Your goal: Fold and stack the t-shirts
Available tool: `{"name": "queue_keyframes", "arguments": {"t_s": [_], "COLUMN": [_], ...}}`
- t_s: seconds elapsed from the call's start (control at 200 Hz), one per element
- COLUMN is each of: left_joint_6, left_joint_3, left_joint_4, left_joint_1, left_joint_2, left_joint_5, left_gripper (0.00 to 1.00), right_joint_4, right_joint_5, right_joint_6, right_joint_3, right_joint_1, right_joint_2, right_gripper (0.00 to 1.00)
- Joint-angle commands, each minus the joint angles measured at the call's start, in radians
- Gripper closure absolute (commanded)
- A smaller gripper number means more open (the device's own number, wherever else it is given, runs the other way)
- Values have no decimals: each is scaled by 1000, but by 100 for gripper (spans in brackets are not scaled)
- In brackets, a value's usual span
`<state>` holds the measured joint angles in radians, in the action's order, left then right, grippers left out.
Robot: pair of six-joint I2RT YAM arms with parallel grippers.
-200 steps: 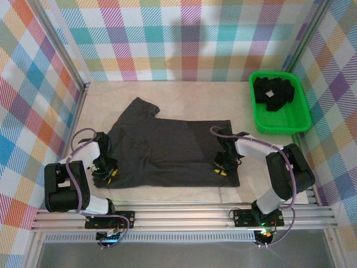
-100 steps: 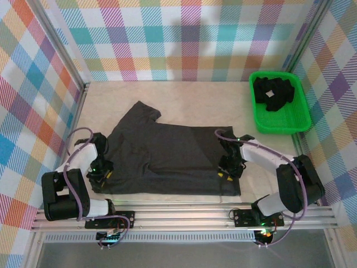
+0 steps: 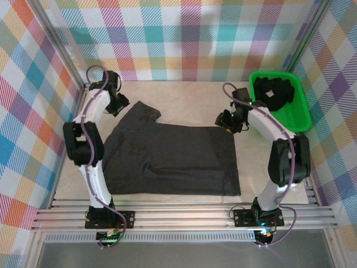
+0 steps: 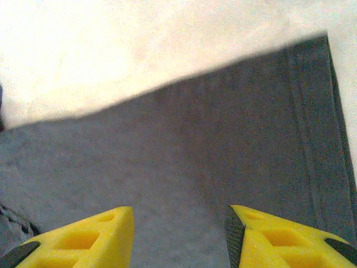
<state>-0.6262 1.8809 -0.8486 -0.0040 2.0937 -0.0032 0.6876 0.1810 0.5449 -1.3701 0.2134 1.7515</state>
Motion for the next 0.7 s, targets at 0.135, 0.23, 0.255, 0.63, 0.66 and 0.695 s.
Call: {"name": "queue_keyframes", "arguments": {"t_s": [0.135,0.23,0.255,0.63,0.66,0.695], "left_joint_6": [182,193,197,238,239,241], "left_joint_3": [243,354,376,472,471,465], "left_joint_4": [108,123,129,157,150,144], "left_joint_1": [3,2,-1,-72,-78,-87], "left_joint_2": [252,346,366,506,508,507], "left_joint_5": [11,11,5,-18,-26,-32], "left_gripper": [52,48,47,42,42,42], "right_joint_4": [38,27,26,30,29,26], "right_joint_5": [86,93,96,107,109,111], "right_joint_6": [-46,-28,-25,-30,-30,-28], "right_joint_3": [-97,-85,-82,-58,-60,-61], "right_joint_1": [-6,-6,-6,-10,-9,-10], "right_joint_2": [67,55,52,50,56,62], "right_gripper": [53,52,52,53,53,52]}}
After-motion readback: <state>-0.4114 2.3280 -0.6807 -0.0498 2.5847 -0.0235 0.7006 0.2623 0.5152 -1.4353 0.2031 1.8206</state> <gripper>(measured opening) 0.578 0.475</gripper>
